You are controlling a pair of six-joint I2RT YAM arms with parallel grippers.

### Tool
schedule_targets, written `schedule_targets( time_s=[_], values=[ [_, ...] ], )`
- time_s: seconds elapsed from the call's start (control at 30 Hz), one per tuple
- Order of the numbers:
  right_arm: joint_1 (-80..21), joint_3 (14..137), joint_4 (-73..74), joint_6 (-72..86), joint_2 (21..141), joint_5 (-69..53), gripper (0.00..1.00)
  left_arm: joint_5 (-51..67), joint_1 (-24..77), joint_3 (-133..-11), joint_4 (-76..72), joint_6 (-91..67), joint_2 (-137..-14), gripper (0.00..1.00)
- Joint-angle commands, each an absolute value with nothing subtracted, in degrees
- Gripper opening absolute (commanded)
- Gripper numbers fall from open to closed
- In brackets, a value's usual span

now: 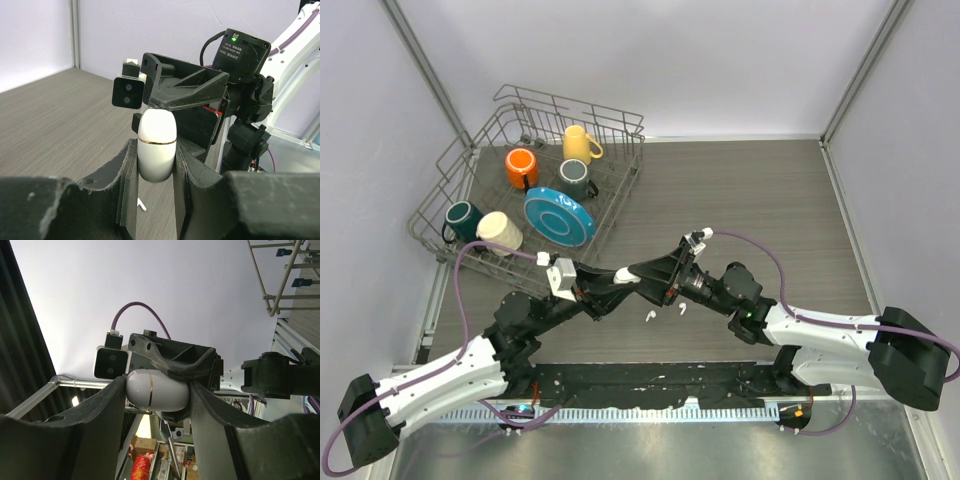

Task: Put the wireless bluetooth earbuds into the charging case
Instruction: Pick up the charging case at the center of the board.

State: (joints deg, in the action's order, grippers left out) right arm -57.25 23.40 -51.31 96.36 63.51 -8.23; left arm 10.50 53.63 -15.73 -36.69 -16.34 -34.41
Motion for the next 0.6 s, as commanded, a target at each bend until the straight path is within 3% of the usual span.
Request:
schedule_targets(
  time_s=[0.0, 0.57],
  values=[
    [-57.31, 23.12, -55.63, 96.85, 62.76, -8.0, 0.02, 9.23, 53.53, -15.73, -40.87, -16.0, -34.01, 0.3],
    [-57.39, 22.24, -57.39, 97.56, 64.16, -7.82, 0.02, 9.32, 53.61, -15.38, -42.63, -16.0, -34.28, 0.36]
  ],
)
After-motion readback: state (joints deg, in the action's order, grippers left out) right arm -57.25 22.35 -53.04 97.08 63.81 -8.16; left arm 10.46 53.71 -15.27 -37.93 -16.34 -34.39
